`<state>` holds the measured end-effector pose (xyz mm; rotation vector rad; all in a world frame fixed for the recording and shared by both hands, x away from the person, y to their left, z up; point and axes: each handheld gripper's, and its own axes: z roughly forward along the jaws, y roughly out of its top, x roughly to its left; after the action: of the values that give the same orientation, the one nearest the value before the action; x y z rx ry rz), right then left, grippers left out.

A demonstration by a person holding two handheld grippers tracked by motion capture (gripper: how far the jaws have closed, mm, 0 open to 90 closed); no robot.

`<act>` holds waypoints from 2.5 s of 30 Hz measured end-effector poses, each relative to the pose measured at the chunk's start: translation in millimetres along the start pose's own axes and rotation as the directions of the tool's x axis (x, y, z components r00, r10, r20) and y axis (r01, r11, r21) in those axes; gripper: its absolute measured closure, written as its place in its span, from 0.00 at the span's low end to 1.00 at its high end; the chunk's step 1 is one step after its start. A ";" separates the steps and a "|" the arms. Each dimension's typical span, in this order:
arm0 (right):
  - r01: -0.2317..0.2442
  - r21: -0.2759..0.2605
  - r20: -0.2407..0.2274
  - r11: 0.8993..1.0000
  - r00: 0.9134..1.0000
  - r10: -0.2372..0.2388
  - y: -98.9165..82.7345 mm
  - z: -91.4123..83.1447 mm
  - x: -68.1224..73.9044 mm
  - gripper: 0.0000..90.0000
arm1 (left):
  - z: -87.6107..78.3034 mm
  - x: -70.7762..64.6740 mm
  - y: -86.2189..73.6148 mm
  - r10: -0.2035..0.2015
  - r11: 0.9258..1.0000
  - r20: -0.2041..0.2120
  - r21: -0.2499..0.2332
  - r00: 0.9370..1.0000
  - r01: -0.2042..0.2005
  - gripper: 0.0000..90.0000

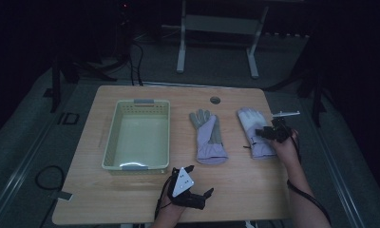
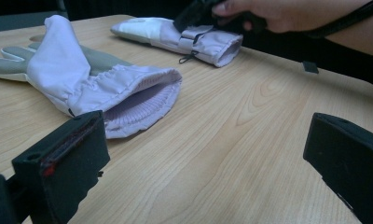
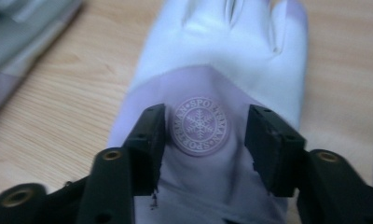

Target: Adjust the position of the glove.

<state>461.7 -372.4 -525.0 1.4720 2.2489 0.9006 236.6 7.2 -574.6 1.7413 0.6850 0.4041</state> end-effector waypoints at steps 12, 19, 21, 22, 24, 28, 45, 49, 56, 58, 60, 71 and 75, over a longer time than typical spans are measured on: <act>-0.068 0.028 0.009 0.997 0.998 0.068 -7.1 6.9 6.7 0.80 | 0.0 -0.2 -0.1 0.001 1.000 -0.001 -0.001 1.000 -0.001 0.00; -0.103 0.010 0.046 0.995 0.994 0.103 -0.8 -9.1 17.5 0.88 | -0.1 0.3 0.0 0.000 1.000 0.001 0.000 1.000 0.000 0.00; -0.127 -0.009 0.044 0.992 0.991 0.128 3.9 -18.7 21.7 0.88 | -0.1 0.3 0.0 -0.001 1.000 0.001 0.000 1.000 0.001 0.00; -0.139 -0.021 0.051 0.990 0.989 0.140 7.0 -23.9 24.2 0.88 | 0.0 0.2 0.0 -0.001 1.000 0.000 -0.001 1.000 0.001 0.00; -0.135 -0.033 0.056 0.990 0.989 0.137 14.7 -34.2 30.3 0.88 | -0.1 -0.1 0.0 0.000 1.000 -0.001 -0.001 1.000 0.000 0.00; -0.143 -0.057 0.051 0.988 0.988 0.146 31.8 -54.3 42.4 0.89 | -0.1 0.0 0.0 0.000 1.000 -0.001 -0.001 1.000 0.000 0.00; -0.076 -0.145 -0.017 0.986 0.997 0.075 85.8 -101.0 129.4 0.89 | -0.2 0.3 0.0 0.003 1.000 -0.003 0.000 1.000 -0.003 0.00; -0.065 -0.126 -0.044 0.990 0.997 0.060 87.1 -93.9 152.8 0.89 | -0.1 0.2 0.0 0.003 1.000 -0.002 -0.002 1.000 -0.003 0.00; -0.055 -0.085 -0.090 0.995 0.995 0.047 82.1 -79.1 186.5 0.89 | -0.1 0.2 0.0 0.002 1.000 -0.001 -0.003 1.000 -0.002 0.00; -0.057 -0.076 -0.099 0.996 0.994 0.049 81.4 -74.5 192.4 0.89 | -0.1 0.0 0.0 0.002 1.000 -0.002 -0.003 1.000 -0.002 0.00; -0.064 -0.065 -0.105 0.996 0.993 0.057 79.7 -70.0 198.5 0.89 | -0.1 -0.1 -0.1 0.004 1.000 -0.002 -0.004 1.000 -0.004 0.00; -0.097 0.044 -0.064 0.994 0.993 0.100 62.7 -23.5 204.9 0.89 | -0.2 -0.2 -0.1 0.006 1.000 0.000 -0.003 1.000 -0.006 0.00; -0.109 0.075 -0.061 0.991 0.992 0.114 59.4 -4.7 203.9 0.89 | -0.1 -0.1 -0.1 0.007 1.000 0.000 -0.003 1.000 -0.007 0.00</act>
<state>414.2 -173.9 -466.1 1.6372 2.2862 0.9219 236.5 7.3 -574.6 1.7412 0.6785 0.4096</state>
